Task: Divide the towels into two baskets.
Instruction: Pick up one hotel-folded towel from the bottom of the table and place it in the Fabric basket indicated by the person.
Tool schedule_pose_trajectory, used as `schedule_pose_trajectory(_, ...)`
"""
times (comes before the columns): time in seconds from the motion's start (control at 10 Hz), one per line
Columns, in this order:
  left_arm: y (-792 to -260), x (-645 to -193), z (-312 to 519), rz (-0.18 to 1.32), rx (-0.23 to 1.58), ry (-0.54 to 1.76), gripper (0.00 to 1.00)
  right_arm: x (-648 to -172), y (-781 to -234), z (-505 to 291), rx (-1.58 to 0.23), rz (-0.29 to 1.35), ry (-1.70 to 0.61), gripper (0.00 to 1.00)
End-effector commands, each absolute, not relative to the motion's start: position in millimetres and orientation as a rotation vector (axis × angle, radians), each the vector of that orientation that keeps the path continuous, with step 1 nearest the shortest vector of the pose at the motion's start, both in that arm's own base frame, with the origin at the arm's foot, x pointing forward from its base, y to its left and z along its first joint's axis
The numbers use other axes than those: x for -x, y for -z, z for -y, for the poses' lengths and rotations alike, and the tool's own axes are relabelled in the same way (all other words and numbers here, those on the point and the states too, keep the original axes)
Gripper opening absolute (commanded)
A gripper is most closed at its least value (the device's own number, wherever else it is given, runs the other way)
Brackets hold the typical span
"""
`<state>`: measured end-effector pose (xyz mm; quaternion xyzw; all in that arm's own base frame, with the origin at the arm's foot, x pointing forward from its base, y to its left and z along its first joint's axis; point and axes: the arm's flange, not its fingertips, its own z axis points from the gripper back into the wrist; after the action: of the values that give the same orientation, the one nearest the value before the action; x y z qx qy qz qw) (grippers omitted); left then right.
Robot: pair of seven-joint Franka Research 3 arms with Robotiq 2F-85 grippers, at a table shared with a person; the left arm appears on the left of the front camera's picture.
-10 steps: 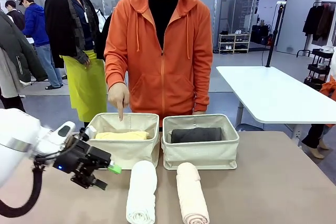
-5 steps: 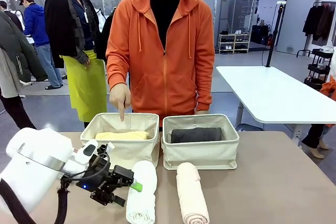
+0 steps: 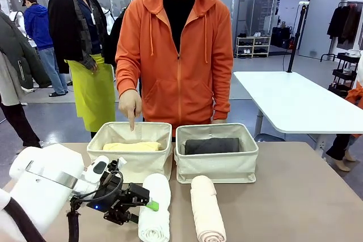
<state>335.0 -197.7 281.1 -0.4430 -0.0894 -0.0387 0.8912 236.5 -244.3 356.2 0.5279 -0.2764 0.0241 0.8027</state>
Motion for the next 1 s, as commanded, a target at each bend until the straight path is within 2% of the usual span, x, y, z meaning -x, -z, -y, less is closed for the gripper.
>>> schedule_pose_trajectory(0.0,-276,-304,185,0.252,0.916,0.072,0.69,-234,-359,245,-1.130,0.592,-0.061,1.00)
schedule_pose_trajectory(0.3,-278,-305,185,0.258,0.936,0.076,0.41,-234,-359,245,-1.130,0.592,-0.061,1.00)
schedule_pose_trajectory(0.4,-280,-306,185,0.268,0.938,0.078,0.29,-234,-359,245,-1.130,0.592,-0.061,1.00)
schedule_pose_trajectory(0.5,-286,-306,183,0.279,0.941,0.078,0.25,-234,-359,245,-1.130,0.592,-0.061,1.00)
schedule_pose_trajectory(0.9,-352,-296,161,0.333,0.907,0.295,0.25,-234,-359,245,-1.130,0.592,-0.061,1.00)
